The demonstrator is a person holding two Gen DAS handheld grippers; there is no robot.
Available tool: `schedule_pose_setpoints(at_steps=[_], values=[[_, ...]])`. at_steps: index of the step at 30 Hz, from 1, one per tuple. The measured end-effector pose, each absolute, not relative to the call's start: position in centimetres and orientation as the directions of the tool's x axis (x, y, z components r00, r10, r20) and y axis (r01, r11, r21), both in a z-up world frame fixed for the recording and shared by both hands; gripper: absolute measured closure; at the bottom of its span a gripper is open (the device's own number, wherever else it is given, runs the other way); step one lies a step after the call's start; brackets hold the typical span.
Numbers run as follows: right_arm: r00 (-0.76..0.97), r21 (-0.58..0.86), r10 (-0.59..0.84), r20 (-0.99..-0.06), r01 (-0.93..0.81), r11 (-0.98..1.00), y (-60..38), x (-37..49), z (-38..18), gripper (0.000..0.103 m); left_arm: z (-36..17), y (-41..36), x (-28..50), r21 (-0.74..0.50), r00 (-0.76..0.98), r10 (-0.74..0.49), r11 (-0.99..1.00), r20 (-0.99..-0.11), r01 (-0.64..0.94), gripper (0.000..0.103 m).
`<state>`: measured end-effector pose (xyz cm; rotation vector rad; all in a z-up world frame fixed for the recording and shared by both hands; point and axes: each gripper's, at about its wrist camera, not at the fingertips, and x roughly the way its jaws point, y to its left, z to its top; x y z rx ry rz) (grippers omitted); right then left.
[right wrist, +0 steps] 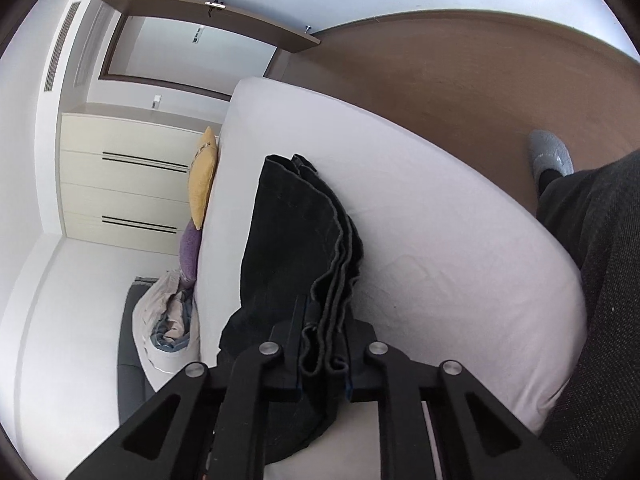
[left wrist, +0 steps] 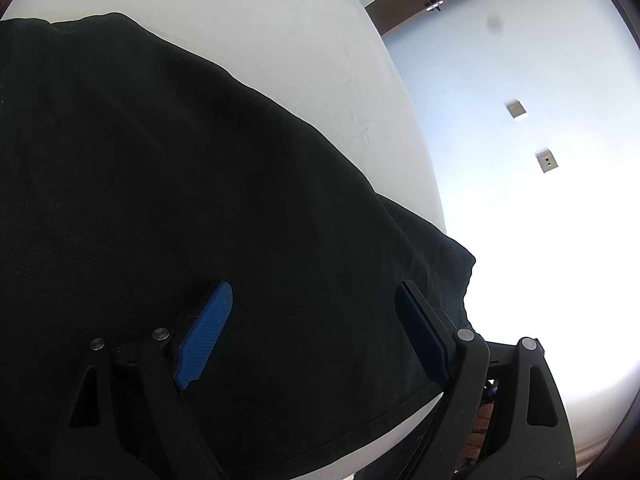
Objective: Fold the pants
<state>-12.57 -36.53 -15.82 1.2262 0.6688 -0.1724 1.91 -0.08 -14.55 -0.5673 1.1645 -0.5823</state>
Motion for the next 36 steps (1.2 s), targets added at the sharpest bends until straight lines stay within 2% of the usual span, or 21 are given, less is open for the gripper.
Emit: schedule_pose_setpoints(at_steps=[6,9,11,14,16,19,23,33,36], values=[[0.764,0.682,0.146,-0.628,0.451,0.575,-33.3,-9.7,-11.3,0.090,-14.5,0.9,2.1,-0.713,0.282,-0.708,0.694,-0.648,0.102,0.020],[0.745,0.549,0.108,-0.658,0.377,0.746,-29.3,-7.0,-7.9,0.090,-14.5,2.0,2.2,-0.731,0.286,-0.717,0.678,-0.636,0.075,0.020],[0.729,0.414,0.088,-0.679,0.281,0.866,-24.8,-5.1,-6.0,0.090,-14.5,3.1,2.3,-0.747,0.288,-0.726,0.662,-0.624,0.051,0.020],[0.673,0.116,0.041,-0.739,0.066,0.991,-15.8,-2.5,-5.9,0.090,-14.7,4.0,2.6,-0.781,0.264,-0.757,0.624,-0.598,0.022,0.020],[0.639,0.034,0.049,-0.768,-0.036,0.999,-11.6,-1.6,-7.7,0.090,-14.9,4.6,2.7,-0.804,0.254,-0.777,0.594,-0.575,-0.002,0.020],[0.589,-0.028,0.045,-0.807,-0.113,0.993,-7.7,-0.8,-10.6,0.091,-15.0,5.4,3.0,-0.822,0.236,-0.795,0.569,-0.560,-0.031,0.020],[0.599,-0.092,0.007,-0.801,-0.134,0.987,-6.2,-0.9,-11.3,0.091,-14.7,5.3,3.7,-0.826,0.210,-0.804,0.562,-0.556,-0.038,0.013],[0.661,-0.159,-0.019,-0.750,-0.152,0.975,-4.8,-2.0,-9.7,0.090,-12.9,0.0,7.1,-0.769,0.096,-0.770,0.637,-0.631,0.054,0.012],[0.668,-0.163,-0.012,-0.744,-0.165,0.973,-4.3,-2.2,-9.3,0.090,-13.0,-0.9,8.0,-0.760,0.062,-0.763,0.646,-0.643,0.067,0.017]])
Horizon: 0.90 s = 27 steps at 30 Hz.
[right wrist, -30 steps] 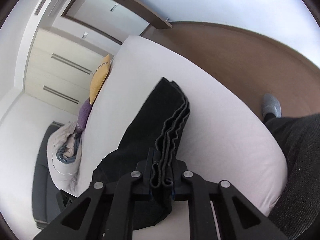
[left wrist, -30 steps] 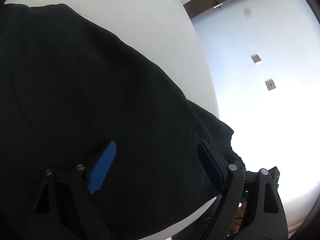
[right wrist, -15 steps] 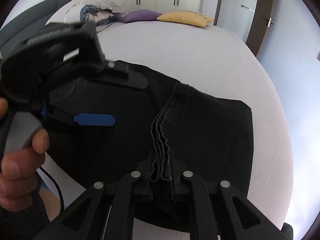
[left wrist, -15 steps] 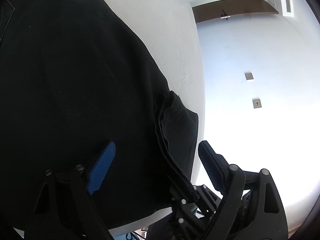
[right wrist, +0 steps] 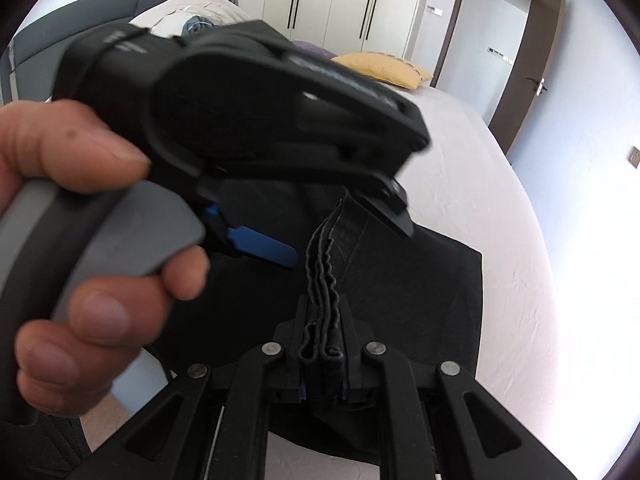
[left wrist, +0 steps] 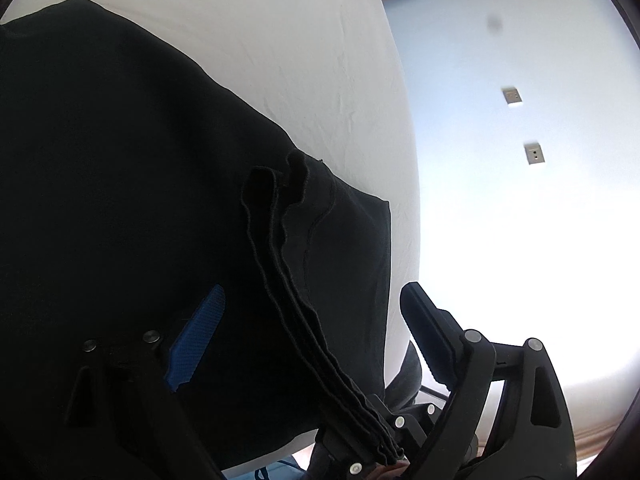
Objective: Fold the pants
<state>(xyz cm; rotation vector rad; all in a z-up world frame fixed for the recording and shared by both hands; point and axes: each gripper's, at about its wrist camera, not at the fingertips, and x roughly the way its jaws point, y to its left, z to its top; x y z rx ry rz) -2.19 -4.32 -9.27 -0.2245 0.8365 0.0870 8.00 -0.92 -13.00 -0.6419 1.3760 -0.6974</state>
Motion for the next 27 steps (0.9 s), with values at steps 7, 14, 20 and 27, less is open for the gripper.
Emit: schedule_pose_setpoints(at_steps=[7,14,20,27], values=[[0.668,-0.147,0.018,-0.744,-0.189,0.971,-3.9,-2.3,-8.8,0.090,-12.3,-1.4,8.7,-0.715,0.027,-0.726,0.682,-0.687,0.150,0.081],[0.676,-0.140,0.076,-0.733,-0.260,0.955,-1.8,-2.2,-8.9,0.090,-10.4,1.6,10.0,-0.662,0.067,-0.687,0.718,-0.723,0.217,0.094],[0.657,-0.124,0.153,-0.738,-0.355,0.927,2.5,-0.9,-9.3,0.090,-9.8,6.7,11.0,-0.616,0.104,-0.644,0.759,-0.758,0.212,0.095],[0.609,-0.097,0.206,-0.766,-0.427,0.899,7.0,0.9,-10.8,0.090,-11.0,12.4,12.8,-0.561,0.109,-0.584,0.808,-0.805,0.182,0.095]])
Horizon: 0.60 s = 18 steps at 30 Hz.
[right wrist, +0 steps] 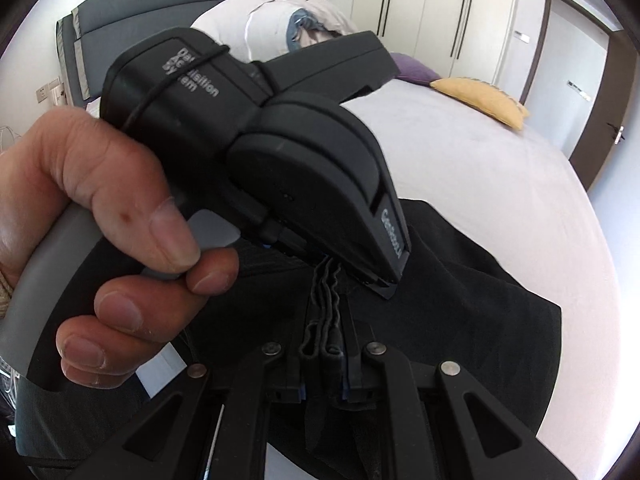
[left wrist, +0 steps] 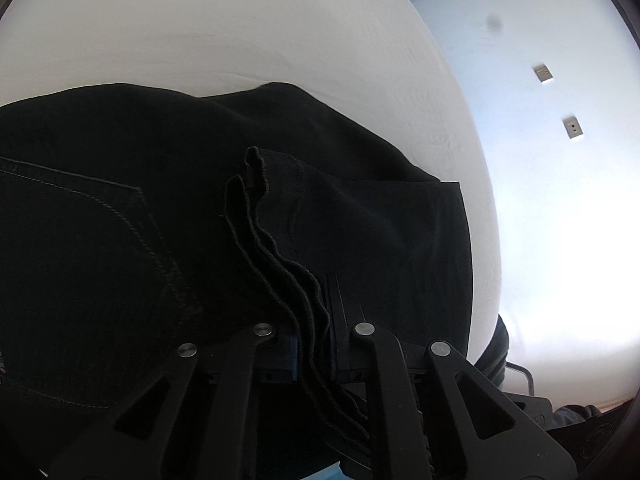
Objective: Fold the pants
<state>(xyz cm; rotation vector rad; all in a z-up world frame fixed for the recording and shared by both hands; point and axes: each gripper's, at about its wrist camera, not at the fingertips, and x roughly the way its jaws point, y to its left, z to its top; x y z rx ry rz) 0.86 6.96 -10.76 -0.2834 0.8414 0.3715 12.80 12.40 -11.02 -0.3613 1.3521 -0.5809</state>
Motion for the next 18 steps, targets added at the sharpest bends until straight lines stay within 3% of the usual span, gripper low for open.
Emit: schedule_pose_setpoints(at_steps=[15,18], values=[[0.550,-0.091,0.196,-0.812,-0.451,0.888,9.2,4.2,-12.6,0.090,-11.0,13.9,13.2,-0.531,0.107,-0.558,0.823,-0.823,0.203,0.095],[0.517,-0.063,0.209,-0.830,-0.459,0.886,9.0,4.7,-13.2,0.080,-10.6,12.8,11.9,-0.526,0.107,-0.552,0.827,-0.827,0.198,0.094]])
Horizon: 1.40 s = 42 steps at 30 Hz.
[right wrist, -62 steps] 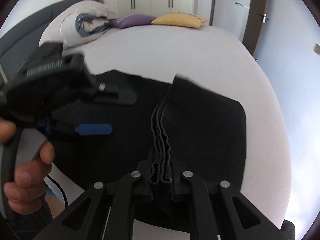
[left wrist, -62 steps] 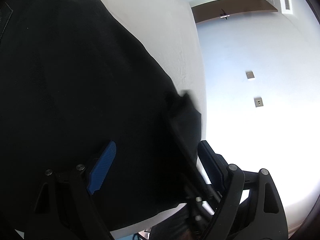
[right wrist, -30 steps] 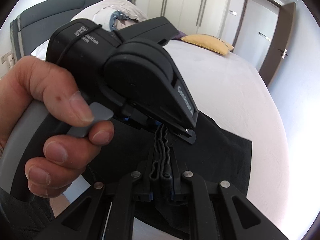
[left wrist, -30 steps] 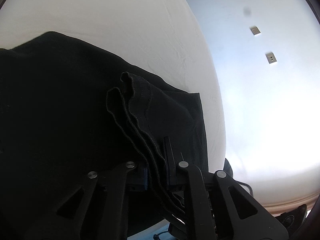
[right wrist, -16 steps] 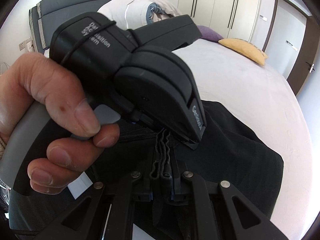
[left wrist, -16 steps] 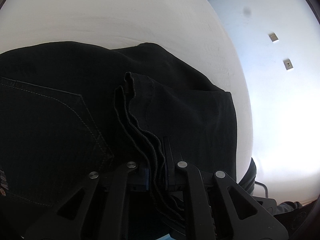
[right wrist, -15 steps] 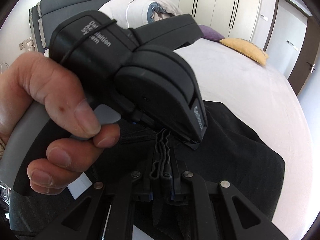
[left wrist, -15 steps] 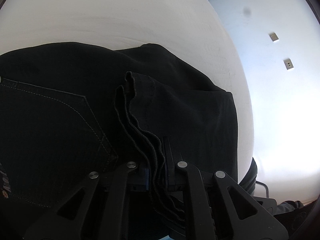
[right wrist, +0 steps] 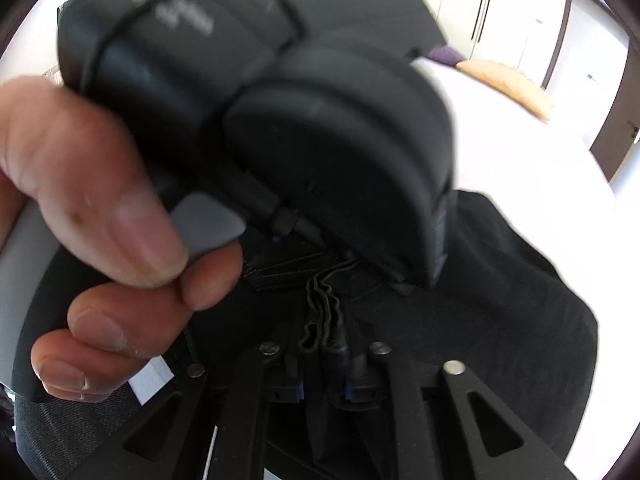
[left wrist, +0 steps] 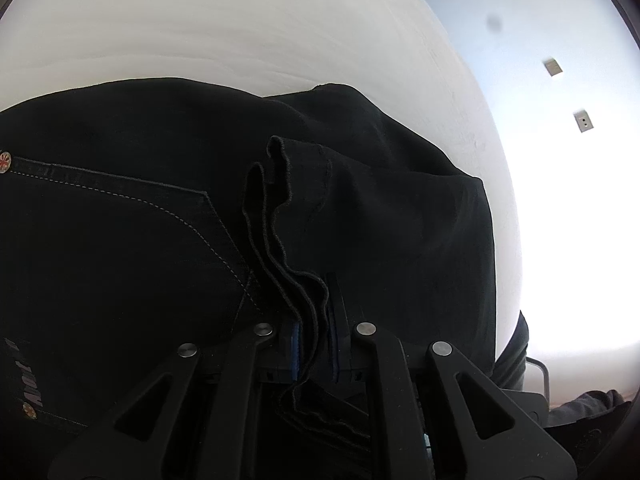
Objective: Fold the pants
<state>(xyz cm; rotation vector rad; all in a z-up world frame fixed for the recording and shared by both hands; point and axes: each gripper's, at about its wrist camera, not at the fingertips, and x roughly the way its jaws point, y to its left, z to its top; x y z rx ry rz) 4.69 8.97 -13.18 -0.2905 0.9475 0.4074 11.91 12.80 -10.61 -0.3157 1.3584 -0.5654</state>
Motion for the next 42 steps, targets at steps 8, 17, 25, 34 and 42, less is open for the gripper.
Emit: schedule_pose_setpoints(at_steps=[8,17,25,34,42], values=[[0.397,0.306,0.501,-0.769,-0.458,0.834,2.1,2.8,-10.4,0.047,-8.6,17.1,11.1,-0.426,0.314,-0.434,0.899,-0.844,0.100,0.044],[0.459,0.723,0.697,-0.550,-0.156,0.673,-17.9,6.0,-10.1,0.046,-4.8,13.0,6.9,-0.383,0.403,-0.432,0.902,-0.807,0.199,0.039],[0.455,0.860,0.768,-0.451,-0.009,0.510,-25.2,10.4,-16.7,0.048,-9.2,7.3,2.8,-0.219,0.364,-0.320,0.931,-0.875,0.291,0.039],[0.375,0.887,0.837,-0.398,-0.077,0.456,-20.7,5.0,-17.4,0.053,-9.3,6.6,1.2,-0.127,0.402,-0.262,0.935,-0.877,0.330,0.038],[0.268,0.873,0.864,-0.426,-0.129,0.470,-17.0,-2.7,-17.1,0.053,-9.1,9.0,0.5,-0.195,0.420,-0.294,0.945,-0.859,0.262,0.038]])
